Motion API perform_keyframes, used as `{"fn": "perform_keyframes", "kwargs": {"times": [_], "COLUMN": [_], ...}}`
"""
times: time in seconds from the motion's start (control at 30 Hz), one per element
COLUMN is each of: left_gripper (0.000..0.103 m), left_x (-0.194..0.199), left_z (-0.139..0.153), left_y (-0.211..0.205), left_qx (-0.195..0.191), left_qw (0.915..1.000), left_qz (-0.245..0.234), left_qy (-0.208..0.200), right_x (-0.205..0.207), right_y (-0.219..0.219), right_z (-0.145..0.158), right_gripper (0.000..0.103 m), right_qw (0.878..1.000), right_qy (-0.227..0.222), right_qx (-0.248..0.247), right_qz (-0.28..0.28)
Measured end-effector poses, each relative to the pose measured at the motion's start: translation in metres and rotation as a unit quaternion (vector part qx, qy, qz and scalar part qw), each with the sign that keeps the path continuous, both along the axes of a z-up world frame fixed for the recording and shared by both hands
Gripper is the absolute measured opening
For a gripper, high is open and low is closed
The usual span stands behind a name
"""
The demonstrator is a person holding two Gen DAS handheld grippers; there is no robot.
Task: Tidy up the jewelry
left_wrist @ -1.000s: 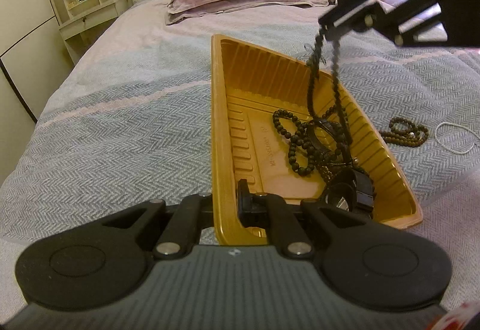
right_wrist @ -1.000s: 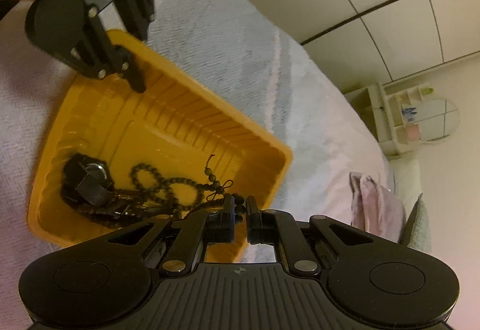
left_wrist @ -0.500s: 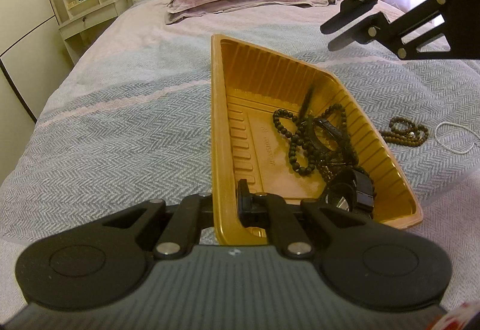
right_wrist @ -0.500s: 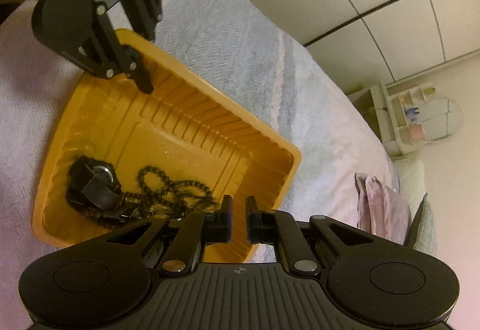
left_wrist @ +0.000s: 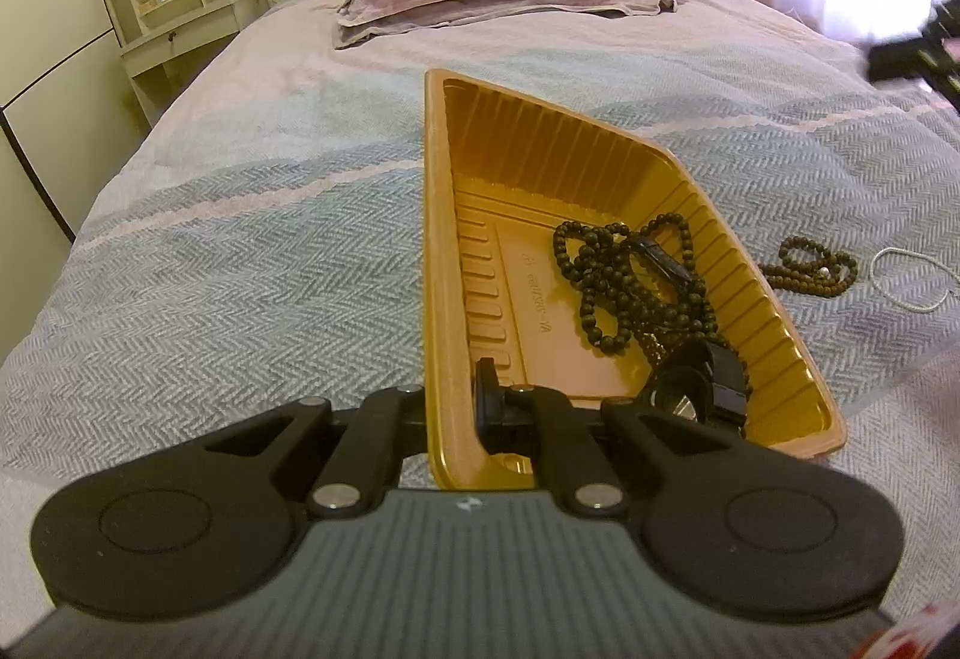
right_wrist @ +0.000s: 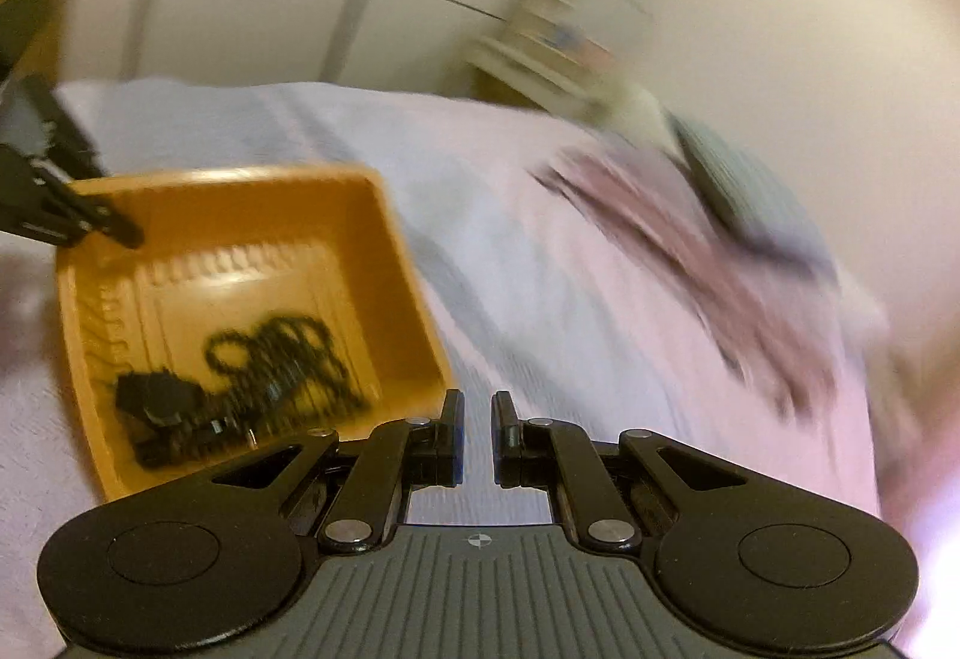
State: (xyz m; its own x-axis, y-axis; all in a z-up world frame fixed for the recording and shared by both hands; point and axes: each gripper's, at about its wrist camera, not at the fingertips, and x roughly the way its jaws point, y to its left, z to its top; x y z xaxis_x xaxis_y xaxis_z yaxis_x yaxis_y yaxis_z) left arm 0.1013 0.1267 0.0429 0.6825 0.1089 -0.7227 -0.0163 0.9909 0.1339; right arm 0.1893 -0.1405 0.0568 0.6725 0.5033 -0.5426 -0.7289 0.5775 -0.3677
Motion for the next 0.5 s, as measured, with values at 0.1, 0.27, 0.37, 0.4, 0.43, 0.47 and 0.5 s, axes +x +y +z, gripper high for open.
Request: {"fn": "perform_keyframes", "kwargs": {"times": [0.1,0.27,0.37,0.4,0.43,0.47,0.5], "left_gripper": [0.005,0.005,0.005,0.005,0.005,0.005,0.005], "left_x": [0.0,0.0,0.0,0.0,0.001,0.001,0.001], "left_z": [0.0,0.001,0.001,0.001,0.001,0.001,0.001], "left_y": [0.0,-0.001,-0.001,-0.002,-0.002,-0.002,-0.003], "left_qx": [0.001,0.005,0.006,0.006,0.006,0.007,0.007], "left_qw": [1.0,1.0,1.0,1.0,1.0,1.0,1.0], "left_qz": [0.001,0.0,0.002,0.002,0.002,0.003,0.003], "left_qy": [0.0,0.0,0.001,0.001,0.002,0.002,0.003], "right_x": [-0.007,-0.013,-0.016,-0.017,-0.019,-0.02,-0.021], "right_y": [-0.047,-0.119,-0.152,-0.158,-0.163,-0.167,-0.171], "right_z": [-0.019,-0.051,-0.065,-0.069,-0.072,-0.077,-0.08], "right_gripper": [0.007,0.007,0.007,0.007,0.008,0.008,0.009], "right_qw": [0.994,0.963,0.941,0.936,0.933,0.931,0.93], "right_qy": [0.037,0.113,0.14,0.148,0.153,0.158,0.163], "right_qx": [0.043,0.099,0.125,0.125,0.124,0.12,0.114], "right_qz": [-0.096,-0.223,-0.282,-0.294,-0.301,-0.306,-0.308]}}
